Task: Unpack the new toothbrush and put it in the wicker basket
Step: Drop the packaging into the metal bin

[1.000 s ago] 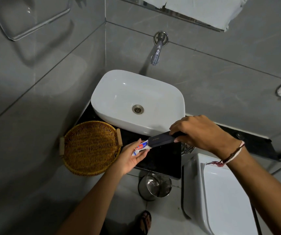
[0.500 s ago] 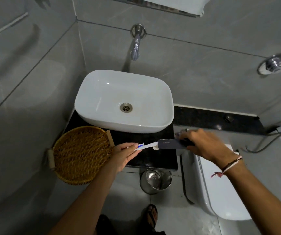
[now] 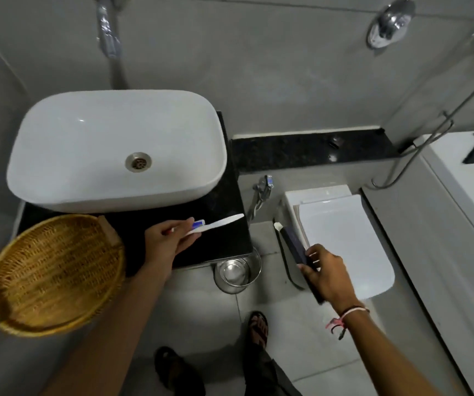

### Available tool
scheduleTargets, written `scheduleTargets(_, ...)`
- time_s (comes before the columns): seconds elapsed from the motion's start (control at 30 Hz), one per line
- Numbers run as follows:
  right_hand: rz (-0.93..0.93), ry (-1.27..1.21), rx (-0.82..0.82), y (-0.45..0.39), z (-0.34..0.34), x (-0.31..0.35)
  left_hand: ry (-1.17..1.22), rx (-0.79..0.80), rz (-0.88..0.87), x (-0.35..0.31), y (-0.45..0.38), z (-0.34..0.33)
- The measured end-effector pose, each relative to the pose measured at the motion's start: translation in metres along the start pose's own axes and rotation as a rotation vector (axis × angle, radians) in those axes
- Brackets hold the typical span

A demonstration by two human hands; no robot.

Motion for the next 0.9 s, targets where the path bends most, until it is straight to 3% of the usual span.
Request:
scheduleTargets(0.23, -0.023, 0.079, 0.246, -0.051, -0.103, -0.045, 0.010, -0.040, -0.109, 0.021, -0.004, -0.044)
scheduleTargets(0.47, 0.005, -0.003, 0.502, -0.104, -0.180, -0.052, 0.069, -0.028, -0.155, 0.042, -0.013, -0.075)
scheduleTargets(0.9, 0.144, 0.160, 0.529, -0.164, -0.307, -0.049, 0.041, 0.026, -0.301, 0.046, -0.032, -0.080)
Point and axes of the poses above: each hand's wrist, its own y-axis away from the middle knuckle, its own z-axis out of the back of the hand, x = y × z, the point moved 1 cm from there along -y, towards the middle knuckle, and after that the axes turned 11 degrees about y, right-handed, at the moved point
